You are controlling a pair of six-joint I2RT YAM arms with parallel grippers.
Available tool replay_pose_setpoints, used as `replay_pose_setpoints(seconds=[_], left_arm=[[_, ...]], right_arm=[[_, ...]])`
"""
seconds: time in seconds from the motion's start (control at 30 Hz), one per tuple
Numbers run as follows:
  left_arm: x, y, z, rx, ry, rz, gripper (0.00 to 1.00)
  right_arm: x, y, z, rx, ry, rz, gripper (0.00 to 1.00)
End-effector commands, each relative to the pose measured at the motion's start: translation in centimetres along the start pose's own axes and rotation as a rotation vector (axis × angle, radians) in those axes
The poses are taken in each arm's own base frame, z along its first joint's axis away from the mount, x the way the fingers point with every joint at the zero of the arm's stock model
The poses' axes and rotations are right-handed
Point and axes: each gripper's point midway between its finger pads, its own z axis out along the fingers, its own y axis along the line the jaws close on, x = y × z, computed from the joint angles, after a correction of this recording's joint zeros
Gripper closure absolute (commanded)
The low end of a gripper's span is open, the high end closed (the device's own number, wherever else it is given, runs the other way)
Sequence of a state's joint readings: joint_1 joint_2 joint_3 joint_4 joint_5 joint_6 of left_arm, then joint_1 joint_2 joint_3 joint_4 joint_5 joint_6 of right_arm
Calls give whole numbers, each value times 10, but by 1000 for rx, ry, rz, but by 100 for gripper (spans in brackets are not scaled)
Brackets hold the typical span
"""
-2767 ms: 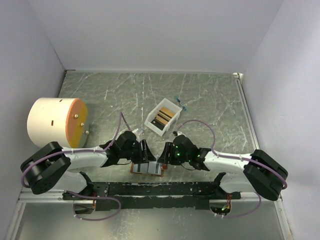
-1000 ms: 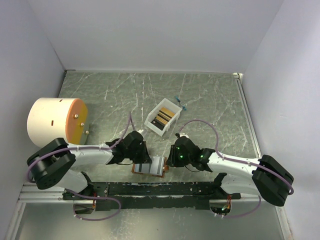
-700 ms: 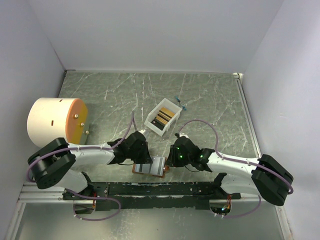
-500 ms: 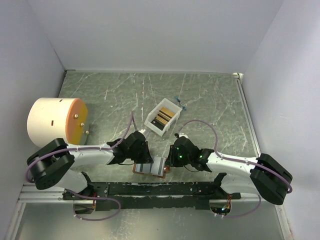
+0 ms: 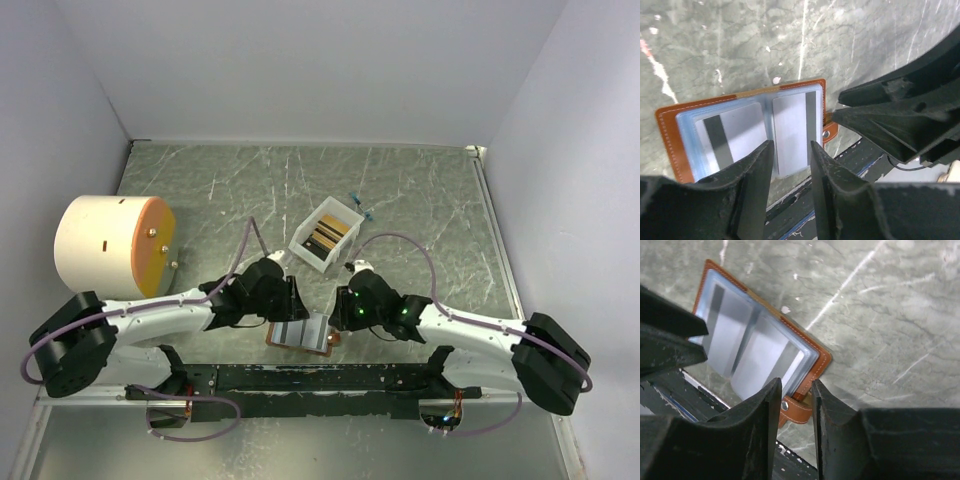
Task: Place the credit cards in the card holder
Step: Insert the credit card into the card holder.
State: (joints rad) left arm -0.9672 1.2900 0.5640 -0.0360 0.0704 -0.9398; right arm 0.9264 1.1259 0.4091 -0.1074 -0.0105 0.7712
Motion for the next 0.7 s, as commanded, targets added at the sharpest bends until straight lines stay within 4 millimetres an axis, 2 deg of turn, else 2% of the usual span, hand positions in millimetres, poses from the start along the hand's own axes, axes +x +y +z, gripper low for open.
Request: replay_pose_setpoints(seconds=[0.0, 0.1, 0.27, 0.37, 0.47, 0.67], left_arm=[[-13, 21, -13, -76, -41, 3, 51], [-14, 38, -20, -86, -42, -40, 46], [-13, 68, -34, -162, -72, -85, 38], [-4, 81, -37, -182, -53, -112, 36], [2, 86, -37, -174, -45, -132, 34], [7, 85, -32, -135, -37, -150, 33]], right_arm=[[-10, 14, -13, -58, -27, -169, 68], [-7, 18, -19, -67, -30, -235, 64], [-7, 12, -25, -1, -31, -306, 60], [-3, 17, -23, -15, -15, -356, 56], [5, 19, -16, -12, 22, -396, 54], [18, 17, -1, 13, 70, -435, 56]])
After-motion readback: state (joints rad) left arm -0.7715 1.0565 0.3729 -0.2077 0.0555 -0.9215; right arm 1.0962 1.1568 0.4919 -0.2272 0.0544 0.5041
